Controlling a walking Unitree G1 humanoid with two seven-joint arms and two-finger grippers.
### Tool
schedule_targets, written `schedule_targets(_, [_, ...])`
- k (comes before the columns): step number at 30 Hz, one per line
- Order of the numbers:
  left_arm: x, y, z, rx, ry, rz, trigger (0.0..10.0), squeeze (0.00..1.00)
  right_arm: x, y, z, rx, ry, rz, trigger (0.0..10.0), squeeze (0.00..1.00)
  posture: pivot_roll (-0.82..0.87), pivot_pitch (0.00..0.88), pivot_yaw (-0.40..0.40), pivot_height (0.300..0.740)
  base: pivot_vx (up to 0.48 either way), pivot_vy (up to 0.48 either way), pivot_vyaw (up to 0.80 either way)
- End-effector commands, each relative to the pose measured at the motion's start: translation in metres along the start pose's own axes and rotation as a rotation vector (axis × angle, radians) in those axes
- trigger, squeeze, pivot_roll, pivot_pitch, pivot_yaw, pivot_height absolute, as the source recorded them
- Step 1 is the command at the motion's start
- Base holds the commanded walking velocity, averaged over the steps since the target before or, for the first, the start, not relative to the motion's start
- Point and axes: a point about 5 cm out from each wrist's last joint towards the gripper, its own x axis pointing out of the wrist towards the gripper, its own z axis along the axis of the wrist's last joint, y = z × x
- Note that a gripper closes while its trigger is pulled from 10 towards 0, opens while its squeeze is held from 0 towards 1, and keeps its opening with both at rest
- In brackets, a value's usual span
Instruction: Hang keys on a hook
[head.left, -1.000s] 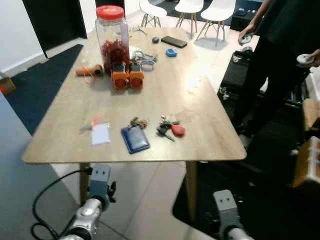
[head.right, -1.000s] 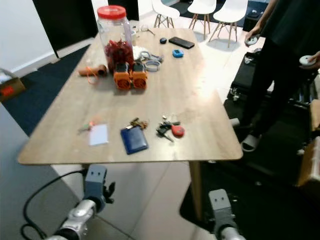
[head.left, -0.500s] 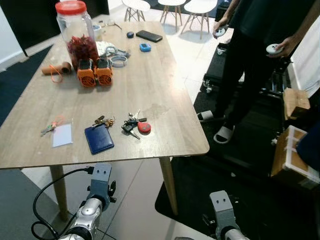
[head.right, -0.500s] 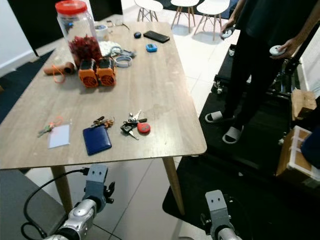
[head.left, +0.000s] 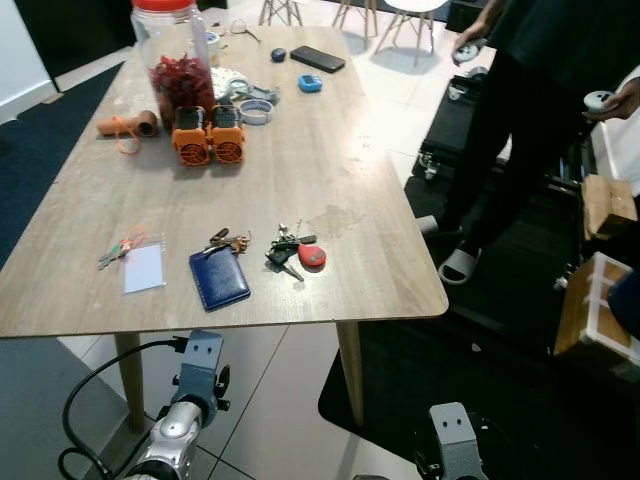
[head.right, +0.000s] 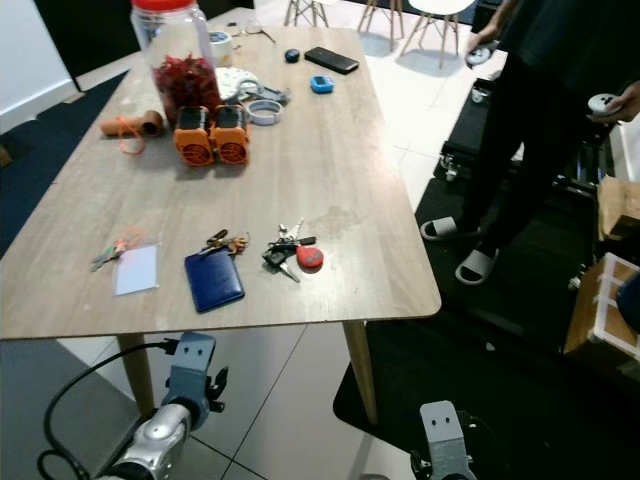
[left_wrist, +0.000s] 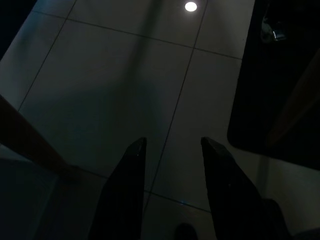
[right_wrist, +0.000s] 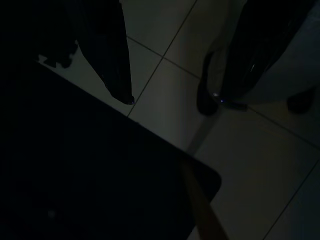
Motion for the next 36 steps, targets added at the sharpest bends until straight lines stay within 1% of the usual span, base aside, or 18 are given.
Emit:
schedule_targets(1, [-0.007,0.02,0.001,-0.003,-0.028,-0.01,10.0,0.0,-0.001,-0.005,-0.001,0.006,-0.006,-0.017,10.0,0.0,0.02,0.052,-0.03,0.74,0.0,0.0,0.0])
schedule_targets(2, [-0.007,0.02,0.001,-0.003,-0.028,-0.01,10.0,0.0,-0.001,-0.005,-0.001,0.006,-0.006,-0.017,10.0,0.0,0.02,0.052,-0.03,0.74,0.0,0.0,0.0])
schedule_targets(3, [-0.011,0.027,0.002,0.026,-0.036,-0.054,10.0,0.0,-0.001,-0.006,0.001,0.006,-0.011,-0.018,10.0,0.0,0.02,0.052,-0.031,0.74,0.0,0.0,0.0])
schedule_targets(8, [-0.03,0.056,0.006,0.233,-0.023,-0.265,10.0,0.0,0.003,-0.005,0.009,-0.003,-0.032,-0.006,10.0,0.0,0.04,0.058,-0.037,0.74,0.0,0.0,0.0])
schedule_targets(9, [-0.033,0.058,0.007,0.269,-0.026,-0.303,10.0,0.0,0.003,-0.003,0.01,-0.007,-0.035,-0.001,10.0,0.0,0.04,0.058,-0.038,0.74,0.0,0.0,0.0])
schedule_targets(12, [-0.035,0.059,0.009,0.292,-0.036,-0.348,10.0,0.0,0.004,-0.002,0.011,-0.01,-0.038,0.004,10.0,0.0,0.04,0.058,-0.039,0.74,0.0,0.0,0.0])
schedule_targets(15, [-0.044,0.054,0.014,0.377,-0.046,-0.57,10.0,0.0,0.005,0.001,0.014,-0.019,-0.048,0.017,10.0,0.0,0.04,0.058,-0.04,0.74,0.0,0.0,0.0])
schedule_targets(17, [-0.051,0.052,0.015,0.371,-0.049,-0.685,10.0,0.0,0.005,0.002,0.016,-0.021,-0.053,0.021,10.0,0.0,0.03,0.057,-0.04,0.74,0.0,0.0,0.0])
schedule_targets(18, [-0.051,0.052,0.015,0.371,-0.049,-0.685,10.0,0.0,0.005,0.002,0.016,-0.021,-0.053,0.021,10.0,0.0,0.03,0.057,-0.04,0.74,0.0,0.0,0.0])
schedule_targets(20, [-0.059,0.051,0.017,0.381,-0.054,-0.803,10.0,0.0,0.006,0.002,0.017,-0.024,-0.058,0.023,10.0,0.0,0.03,0.055,-0.042,0.74,0.0,0.0,0.0])
schedule_targets(26, [-0.072,0.052,0.038,0.32,-0.119,-0.93,10.0,0.0,0.006,-0.001,0.018,-0.031,-0.064,0.024,10.0,0.0,0.03,0.059,-0.039,0.74,0.0,0.0,0.0])
schedule_targets(27, [-0.072,0.052,0.038,0.32,-0.119,-0.93,10.0,0.0,0.006,-0.001,0.018,-0.031,-0.064,0.024,10.0,0.0,0.03,0.059,-0.039,0.74,0.0,0.0,0.0])
schedule_targets(28, [-0.078,0.053,0.057,0.298,-0.169,-0.953,10.0,0.0,0.005,-0.002,0.018,-0.034,-0.065,0.021,10.0,0.0,0.03,0.06,-0.037,0.74,0.0,0.0,0.0])
schedule_targets(29, [-0.078,0.053,0.057,0.298,-0.169,-0.953,10.0,0.0,0.005,-0.002,0.018,-0.034,-0.065,0.021,10.0,0.0,0.03,0.06,-0.037,0.74,0.0,0.0,0.0])
schedule_targets(31, [-0.083,0.055,0.071,0.273,-0.209,-0.967,10.0,0.0,0.005,-0.003,0.018,-0.035,-0.065,0.019,10.0,0.0,0.03,0.061,-0.036,0.74,0.0,0.0,0.0])
schedule_targets(33, [-0.083,0.055,0.071,0.273,-0.209,-0.967,10.0,0.0,0.005,-0.003,0.018,-0.035,-0.065,0.019,10.0,0.0,0.03,0.061,-0.036,0.74,0.0,0.0,0.0])
schedule_targets(34, [-0.09,0.057,0.088,0.243,-0.265,-0.97,10.0,0.0,0.005,-0.003,0.018,-0.035,-0.065,0.019,10.0,0.0,0.03,0.061,-0.036,0.74,0.0,0.0,0.0])
schedule_targets(36, [-0.093,0.058,0.094,0.231,-0.285,-0.971,10.0,0.0,0.005,-0.003,0.018,-0.035,-0.065,0.019,10.0,0.0,0.03,0.061,-0.036,0.74,0.0,0.0,0.0])
